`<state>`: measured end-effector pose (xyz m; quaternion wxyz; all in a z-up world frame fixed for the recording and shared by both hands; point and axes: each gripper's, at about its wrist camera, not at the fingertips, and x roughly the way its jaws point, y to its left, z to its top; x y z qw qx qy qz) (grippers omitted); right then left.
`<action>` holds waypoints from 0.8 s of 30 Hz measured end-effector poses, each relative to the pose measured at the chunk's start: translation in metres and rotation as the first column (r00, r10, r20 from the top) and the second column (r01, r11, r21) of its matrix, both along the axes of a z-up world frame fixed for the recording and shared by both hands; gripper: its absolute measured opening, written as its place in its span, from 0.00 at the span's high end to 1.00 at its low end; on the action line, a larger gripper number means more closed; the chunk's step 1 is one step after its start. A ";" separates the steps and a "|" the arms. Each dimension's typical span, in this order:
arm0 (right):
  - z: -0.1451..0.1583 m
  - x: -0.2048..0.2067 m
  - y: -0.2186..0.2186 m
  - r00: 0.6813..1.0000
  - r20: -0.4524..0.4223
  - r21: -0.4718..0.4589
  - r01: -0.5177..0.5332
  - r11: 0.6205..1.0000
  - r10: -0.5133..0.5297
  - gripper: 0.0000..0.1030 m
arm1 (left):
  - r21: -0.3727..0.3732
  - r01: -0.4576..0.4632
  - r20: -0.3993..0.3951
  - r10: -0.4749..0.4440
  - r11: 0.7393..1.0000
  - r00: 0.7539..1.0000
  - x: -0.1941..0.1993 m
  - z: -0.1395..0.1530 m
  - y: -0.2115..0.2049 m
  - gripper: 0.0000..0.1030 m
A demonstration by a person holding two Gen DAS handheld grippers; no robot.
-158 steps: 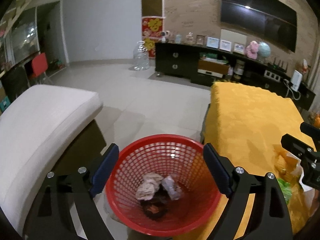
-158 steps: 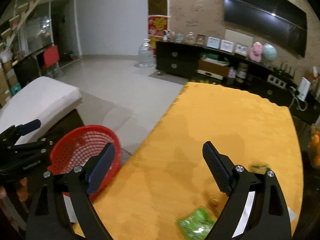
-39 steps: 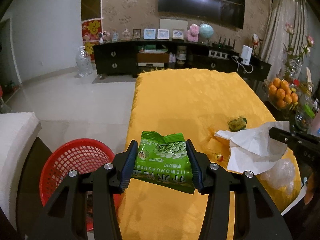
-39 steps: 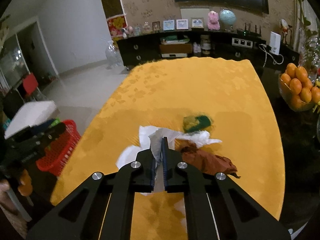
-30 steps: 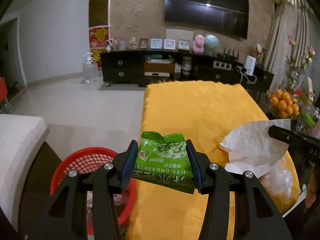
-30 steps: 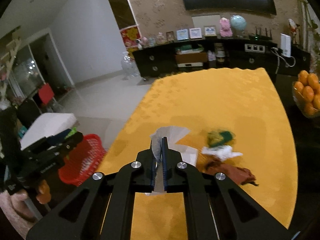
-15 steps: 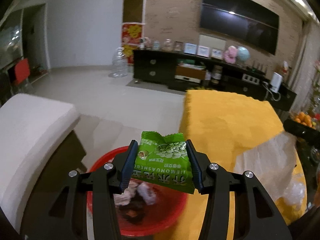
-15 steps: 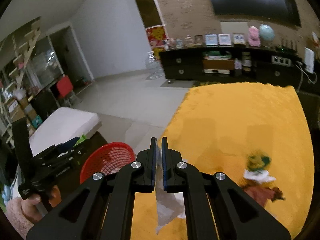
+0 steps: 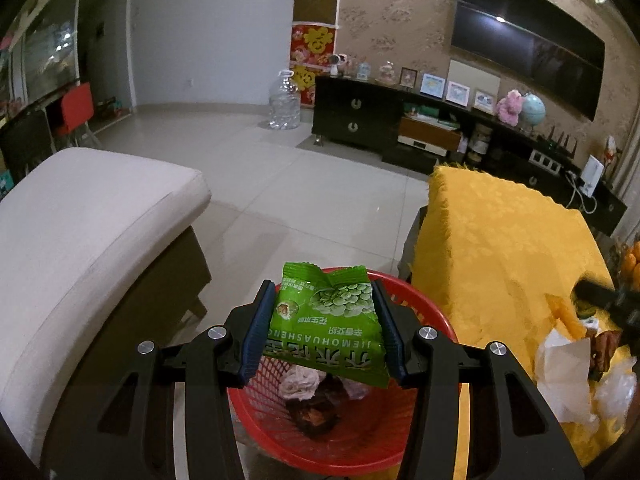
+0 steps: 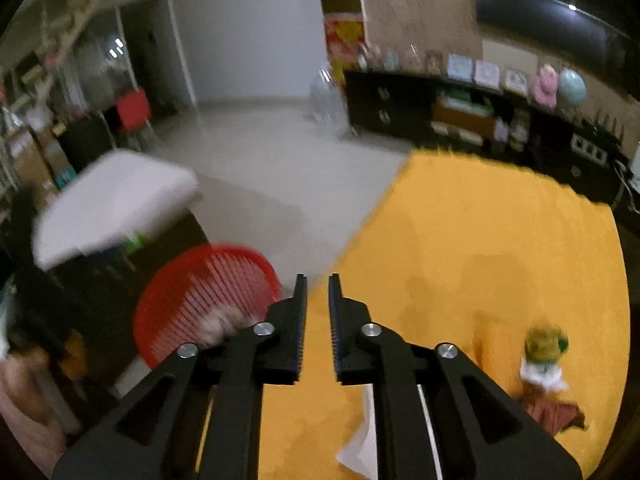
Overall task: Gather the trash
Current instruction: 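Carry both items over the red wastebasket and open the left tool to drop the green bag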
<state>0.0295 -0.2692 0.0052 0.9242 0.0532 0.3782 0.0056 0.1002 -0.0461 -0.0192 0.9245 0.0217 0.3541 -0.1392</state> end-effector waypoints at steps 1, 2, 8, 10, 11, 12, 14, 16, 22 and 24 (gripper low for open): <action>-0.009 -0.002 -0.002 1.000 -0.027 -0.007 0.005 1.000 -0.005 0.80 | -0.003 0.000 -0.001 0.000 1.000 1.000 0.000 0.000 0.001 0.55; -0.018 -0.004 -0.005 0.998 -0.059 -0.011 0.013 1.000 -0.013 0.65 | -0.008 0.002 -0.003 -0.002 1.000 1.000 0.001 0.001 0.000 0.55; -0.040 -0.028 -0.018 0.992 -0.104 -0.050 0.071 0.996 -0.076 0.39 | 0.011 0.022 0.002 -0.022 1.000 1.000 0.000 -0.001 -0.010 0.55; -0.048 -0.035 -0.023 0.988 -0.126 -0.055 0.087 0.995 -0.093 0.38 | 0.025 0.021 -0.001 -0.021 0.999 1.000 0.000 -0.005 -0.012 0.55; -0.055 -0.040 -0.026 0.984 -0.145 -0.055 0.095 0.994 -0.102 0.38 | 0.026 0.018 -0.008 -0.018 0.999 1.000 0.001 -0.007 -0.012 0.55; -0.063 -0.044 -0.027 0.980 -0.167 -0.056 0.097 0.994 -0.105 0.38 | 0.030 0.012 -0.021 -0.011 0.999 1.000 0.003 -0.011 -0.011 0.55; -0.077 -0.050 -0.025 0.974 -0.204 -0.067 0.088 0.994 -0.100 0.38 | 0.043 0.001 -0.040 0.000 0.999 0.999 0.007 -0.018 -0.011 0.55; -0.088 -0.054 -0.020 0.969 -0.231 -0.082 0.075 0.994 -0.092 0.38 | 0.060 -0.008 -0.066 0.012 0.998 0.998 0.012 -0.027 -0.012 0.55; -0.112 -0.059 -0.024 0.949 -0.290 -0.120 0.092 0.989 -0.123 0.56 | 0.088 -0.019 -0.107 0.029 0.996 0.994 0.017 -0.042 -0.012 0.55; -0.112 -0.059 -0.029 0.949 -0.286 -0.107 0.107 0.988 -0.134 0.72 | 0.092 -0.017 -0.101 0.027 0.996 0.995 0.016 -0.042 -0.012 0.55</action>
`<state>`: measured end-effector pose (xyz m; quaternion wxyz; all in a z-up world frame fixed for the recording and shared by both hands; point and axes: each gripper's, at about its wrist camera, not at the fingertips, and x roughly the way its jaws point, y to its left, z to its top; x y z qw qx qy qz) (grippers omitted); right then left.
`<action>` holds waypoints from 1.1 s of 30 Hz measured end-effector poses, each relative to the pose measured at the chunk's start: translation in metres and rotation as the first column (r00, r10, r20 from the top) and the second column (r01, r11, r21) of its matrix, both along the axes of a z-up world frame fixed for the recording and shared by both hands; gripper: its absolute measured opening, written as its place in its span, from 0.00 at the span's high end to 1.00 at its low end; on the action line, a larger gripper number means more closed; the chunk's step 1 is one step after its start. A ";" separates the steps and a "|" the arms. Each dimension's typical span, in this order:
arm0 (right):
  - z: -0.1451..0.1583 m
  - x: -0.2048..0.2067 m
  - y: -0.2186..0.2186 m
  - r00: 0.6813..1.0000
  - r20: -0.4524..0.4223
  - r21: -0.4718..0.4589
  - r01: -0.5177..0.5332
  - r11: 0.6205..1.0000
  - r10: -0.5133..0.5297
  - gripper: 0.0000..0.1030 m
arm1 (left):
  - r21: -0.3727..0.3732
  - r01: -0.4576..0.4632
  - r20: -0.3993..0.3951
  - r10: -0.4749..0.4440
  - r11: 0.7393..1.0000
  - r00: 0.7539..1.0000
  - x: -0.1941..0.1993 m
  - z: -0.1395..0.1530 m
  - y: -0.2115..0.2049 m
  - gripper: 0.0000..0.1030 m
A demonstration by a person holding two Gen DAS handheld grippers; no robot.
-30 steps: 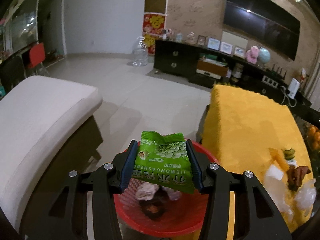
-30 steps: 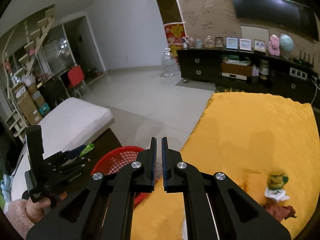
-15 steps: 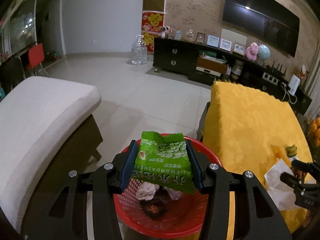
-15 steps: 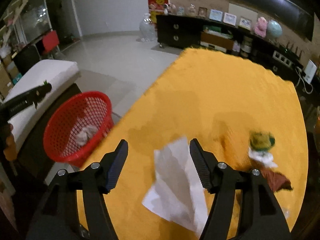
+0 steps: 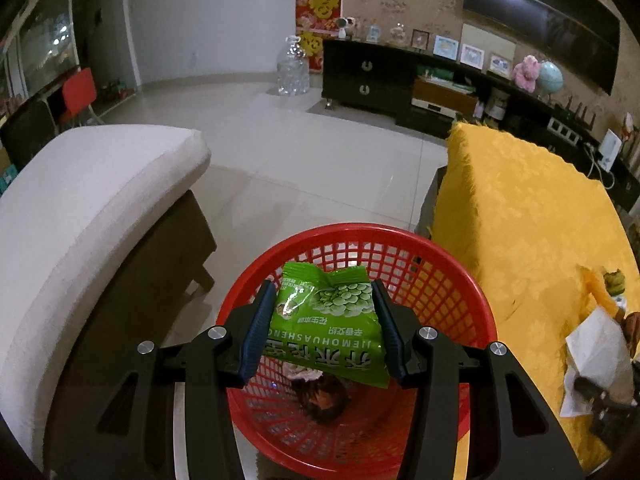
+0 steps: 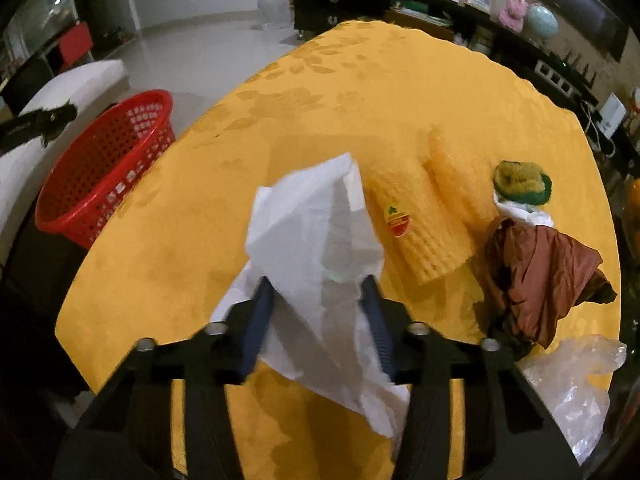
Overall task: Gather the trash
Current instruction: 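Carry both items over the red wastebasket and open the left tool to drop the green bag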
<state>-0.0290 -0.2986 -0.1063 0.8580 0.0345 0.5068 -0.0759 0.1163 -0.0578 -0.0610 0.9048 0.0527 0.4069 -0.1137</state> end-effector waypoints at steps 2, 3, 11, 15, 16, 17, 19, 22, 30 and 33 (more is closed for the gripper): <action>0.002 0.003 -0.007 1.000 0.007 0.015 0.009 1.000 -0.009 0.80 | 0.003 0.000 0.000 0.000 1.000 1.000 0.000 0.000 0.000 0.55; 0.002 0.004 -0.008 1.000 0.011 0.029 0.011 1.000 -0.011 0.85 | 0.004 -0.001 -0.004 0.001 1.000 1.000 0.000 -0.002 0.000 0.55; 0.031 0.019 0.001 0.994 0.110 0.106 -0.002 0.994 -0.010 0.90 | -0.001 -0.009 0.001 0.009 1.000 1.000 0.001 0.000 0.003 0.55; 0.053 0.035 0.012 0.986 0.167 0.145 -0.030 0.989 0.006 0.90 | -0.008 -0.017 0.014 0.017 1.000 1.000 0.000 0.002 0.006 0.55; 0.057 0.039 0.014 0.985 0.174 0.150 -0.037 0.988 0.010 0.90 | -0.008 -0.019 0.017 0.019 1.000 1.000 0.000 0.003 0.007 0.55; 0.061 0.045 0.017 0.983 0.183 0.155 -0.047 0.987 0.018 0.90 | -0.009 -0.022 0.018 0.022 1.000 1.000 0.001 0.003 0.008 0.55; 0.070 0.057 0.026 0.979 0.200 0.167 -0.075 0.983 0.041 0.90 | -0.009 -0.028 0.016 0.028 1.000 0.999 0.002 0.002 0.009 0.55; 0.079 0.072 0.041 0.973 0.214 0.175 -0.124 0.977 0.085 0.90 | -0.009 -0.033 0.014 0.033 0.999 0.999 0.004 0.001 0.010 0.55; 0.076 0.105 0.075 0.960 0.209 0.207 -0.229 0.951 0.186 0.90 | 0.013 -0.023 0.002 0.023 1.000 1.000 0.006 -0.004 0.008 0.55; 0.070 0.114 0.080 0.959 0.201 0.243 -0.247 0.938 0.201 0.88 | 0.009 -0.017 -0.016 0.017 1.000 1.000 0.009 -0.008 0.008 0.54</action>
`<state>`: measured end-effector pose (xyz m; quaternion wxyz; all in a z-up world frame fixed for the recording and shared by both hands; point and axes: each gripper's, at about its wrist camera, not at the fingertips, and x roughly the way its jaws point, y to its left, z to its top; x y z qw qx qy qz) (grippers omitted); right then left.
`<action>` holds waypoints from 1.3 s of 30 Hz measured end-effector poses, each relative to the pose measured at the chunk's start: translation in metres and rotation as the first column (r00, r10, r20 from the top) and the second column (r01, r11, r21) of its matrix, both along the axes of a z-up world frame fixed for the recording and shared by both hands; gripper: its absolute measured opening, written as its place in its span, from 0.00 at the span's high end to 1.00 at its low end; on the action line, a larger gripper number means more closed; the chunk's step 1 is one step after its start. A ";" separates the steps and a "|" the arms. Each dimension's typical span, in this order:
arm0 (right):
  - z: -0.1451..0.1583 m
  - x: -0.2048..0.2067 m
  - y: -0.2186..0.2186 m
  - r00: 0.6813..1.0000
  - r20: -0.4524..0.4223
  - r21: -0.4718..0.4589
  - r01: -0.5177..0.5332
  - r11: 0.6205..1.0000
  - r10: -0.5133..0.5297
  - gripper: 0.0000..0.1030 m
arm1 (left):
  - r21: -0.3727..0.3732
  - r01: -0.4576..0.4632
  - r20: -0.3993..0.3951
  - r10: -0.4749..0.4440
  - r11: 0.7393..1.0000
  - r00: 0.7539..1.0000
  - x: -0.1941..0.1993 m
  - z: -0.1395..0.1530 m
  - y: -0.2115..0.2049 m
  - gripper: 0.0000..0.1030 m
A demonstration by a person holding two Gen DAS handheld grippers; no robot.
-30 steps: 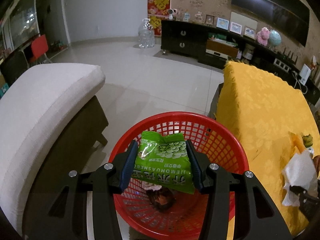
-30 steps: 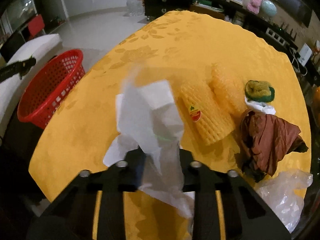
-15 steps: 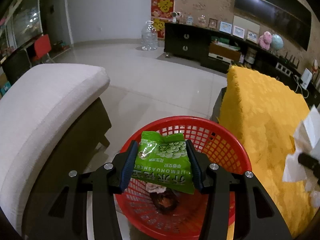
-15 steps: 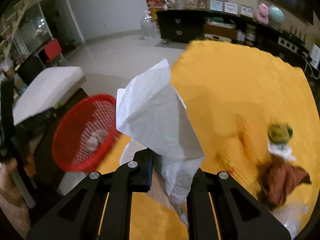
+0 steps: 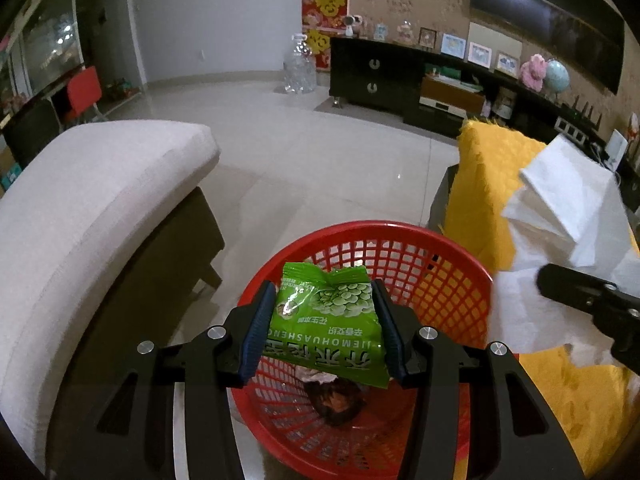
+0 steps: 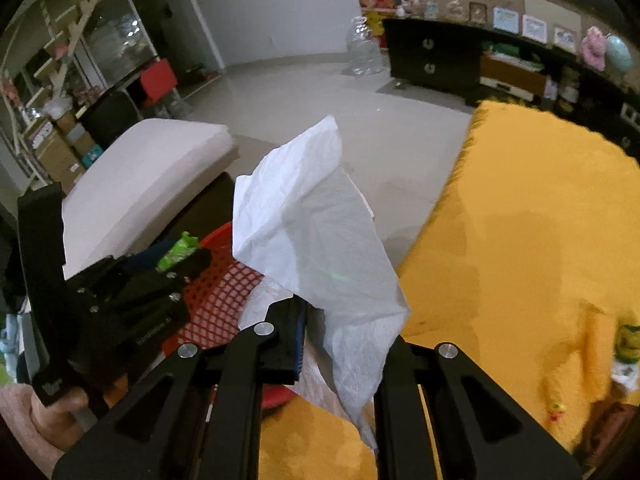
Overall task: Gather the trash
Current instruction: 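Carry both items over the red wastebasket and open the left tool to drop the green bag, then open the right tool to drop the white tissue into the basket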
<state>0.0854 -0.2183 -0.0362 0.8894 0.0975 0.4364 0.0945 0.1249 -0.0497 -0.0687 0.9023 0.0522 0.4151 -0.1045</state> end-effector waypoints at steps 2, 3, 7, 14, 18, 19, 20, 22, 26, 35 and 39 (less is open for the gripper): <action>-0.003 0.006 0.003 1.000 -0.011 0.018 -0.015 1.000 0.015 0.87 | -0.008 0.000 -0.016 0.000 1.000 1.000 0.002 -0.002 0.001 0.52; -0.003 0.009 0.005 1.000 -0.015 0.026 -0.019 0.999 0.019 0.83 | -0.011 -0.003 -0.023 0.003 1.000 1.000 0.002 -0.003 0.001 0.50; -0.002 0.014 0.009 1.000 -0.017 0.060 -0.022 0.998 0.023 0.59 | -0.014 -0.021 -0.022 0.021 1.000 1.000 0.001 -0.004 0.005 0.37; 0.003 0.012 0.010 1.000 0.002 0.087 -0.006 0.996 0.005 0.48 | -0.017 -0.037 -0.006 0.037 0.999 0.999 -0.002 0.000 0.009 0.26; 0.007 0.006 0.005 1.000 0.018 0.078 0.009 0.997 -0.010 0.48 | -0.034 -0.049 0.028 0.050 0.998 0.998 -0.005 0.009 0.010 0.25; 0.008 0.005 0.004 1.000 0.022 0.071 0.012 0.997 -0.014 0.48 | -0.040 -0.050 0.038 0.051 0.998 0.998 -0.006 0.012 0.011 0.24; 0.009 0.004 0.003 0.999 0.029 0.059 0.017 0.998 -0.019 0.48 | -0.045 -0.049 0.053 0.052 0.998 0.997 -0.008 0.015 0.011 0.23; 0.011 0.000 0.000 0.999 0.042 0.033 0.026 0.999 -0.028 0.48 | -0.047 -0.047 0.072 0.050 0.998 0.996 -0.011 0.020 0.010 0.23; 0.012 -0.006 -0.003 0.997 0.067 -0.006 0.049 0.999 -0.048 0.45 | -0.049 -0.034 0.110 0.039 0.998 0.993 -0.016 0.030 0.005 0.21; 0.020 -0.022 -0.024 0.985 0.116 -0.047 0.131 0.990 -0.125 0.35 | -0.047 0.007 0.158 0.000 0.999 0.987 -0.029 0.043 -0.011 0.20; 0.026 -0.032 -0.038 0.971 0.151 -0.066 0.199 0.978 -0.187 0.25 | -0.047 0.031 0.176 -0.022 0.998 0.984 -0.036 0.048 -0.019 0.19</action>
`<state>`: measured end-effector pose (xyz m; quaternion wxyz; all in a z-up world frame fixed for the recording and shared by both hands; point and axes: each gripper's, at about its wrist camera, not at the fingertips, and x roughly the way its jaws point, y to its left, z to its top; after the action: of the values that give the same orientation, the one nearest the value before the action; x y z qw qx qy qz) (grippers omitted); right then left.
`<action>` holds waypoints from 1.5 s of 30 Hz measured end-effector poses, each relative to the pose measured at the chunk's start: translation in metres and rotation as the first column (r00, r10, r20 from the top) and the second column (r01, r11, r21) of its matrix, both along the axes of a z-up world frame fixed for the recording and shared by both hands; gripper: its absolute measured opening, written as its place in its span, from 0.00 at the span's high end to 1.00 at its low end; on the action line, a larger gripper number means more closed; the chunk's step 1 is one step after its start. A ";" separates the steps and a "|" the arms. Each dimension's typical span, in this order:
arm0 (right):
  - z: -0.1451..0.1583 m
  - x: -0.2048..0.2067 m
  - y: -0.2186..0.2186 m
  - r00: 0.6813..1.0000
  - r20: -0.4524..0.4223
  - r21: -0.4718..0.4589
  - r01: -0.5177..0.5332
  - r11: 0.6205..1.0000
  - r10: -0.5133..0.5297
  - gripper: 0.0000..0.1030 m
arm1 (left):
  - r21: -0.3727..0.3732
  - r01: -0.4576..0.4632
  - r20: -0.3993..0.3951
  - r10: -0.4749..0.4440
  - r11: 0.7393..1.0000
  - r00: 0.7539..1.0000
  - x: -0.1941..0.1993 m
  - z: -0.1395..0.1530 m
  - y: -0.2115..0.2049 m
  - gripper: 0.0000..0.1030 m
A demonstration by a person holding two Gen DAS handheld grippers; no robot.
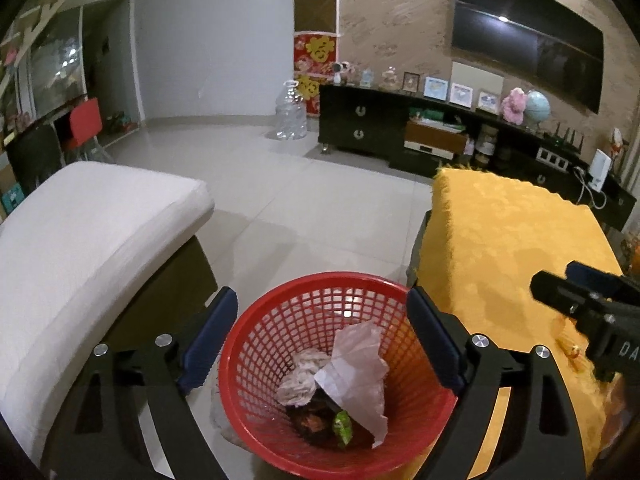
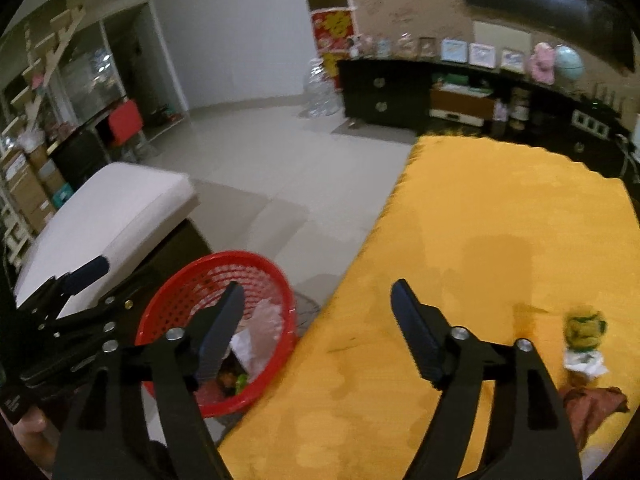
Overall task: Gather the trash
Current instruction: 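Open the right tool to drop the white tissue into the basket, then move both tools back to the table and close the right tool on the clear plastic bag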
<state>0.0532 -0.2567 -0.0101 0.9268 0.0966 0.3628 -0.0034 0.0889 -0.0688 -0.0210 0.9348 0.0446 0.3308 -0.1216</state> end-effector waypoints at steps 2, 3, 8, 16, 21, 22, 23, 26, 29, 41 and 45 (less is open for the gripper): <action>0.003 -0.006 -0.009 0.999 0.015 -0.013 0.038 0.999 -0.037 0.21 | 0.002 0.010 0.007 -0.010 1.000 1.000 -0.003 0.002 -0.004 0.18; 0.005 -0.009 -0.014 0.998 0.023 -0.022 0.058 0.998 -0.057 0.18 | 0.002 0.015 0.011 -0.015 1.000 1.000 -0.004 0.002 -0.005 0.17; 0.013 -0.030 -0.035 0.988 0.076 -0.070 0.140 0.988 -0.134 0.11 | 0.005 0.046 0.040 -0.046 0.999 0.998 -0.012 0.008 -0.018 0.15; 0.022 -0.068 -0.065 0.963 0.136 -0.116 0.248 0.962 -0.232 0.07 | 0.026 0.110 0.066 -0.111 0.994 0.992 -0.027 0.012 -0.046 0.14; 0.023 -0.098 -0.087 0.945 0.139 -0.111 0.312 0.944 -0.296 0.07 | 0.034 0.146 0.071 -0.148 0.989 0.986 -0.036 0.013 -0.060 0.14; 0.022 -0.105 -0.092 0.940 0.139 -0.109 0.328 0.938 -0.312 0.07 | 0.033 0.155 0.071 -0.157 0.987 0.985 -0.038 0.014 -0.063 0.14; 0.022 -0.110 -0.095 0.936 0.138 -0.107 0.340 0.934 -0.325 0.07 | 0.034 0.163 0.071 -0.165 0.986 0.984 -0.040 0.014 -0.066 0.14; 0.022 -0.131 -0.110 0.919 0.134 -0.095 0.383 0.919 -0.370 0.07 | 0.037 0.194 0.072 -0.197 0.980 0.978 -0.047 0.014 -0.077 0.14; 0.021 -0.153 -0.125 0.902 0.129 -0.089 0.424 0.901 -0.412 0.07 | 0.043 0.232 0.073 -0.234 0.972 0.969 -0.056 0.014 -0.090 0.14; 0.006 -0.210 -0.163 0.838 0.084 -0.059 0.545 0.837 -0.540 0.07 | 0.096 0.415 0.020 -0.419 0.905 0.908 -0.092 -0.008 -0.161 0.14; 0.004 -0.216 -0.172 0.826 0.073 -0.036 0.562 0.826 -0.558 0.07 | 0.121 0.465 -0.012 -0.467 0.877 0.884 -0.104 -0.021 -0.180 0.14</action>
<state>-0.1624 -0.4291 -0.0057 0.8978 0.1728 0.2905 -0.2823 -0.0146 -0.2490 -0.0422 0.8766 0.1799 0.3089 -0.3222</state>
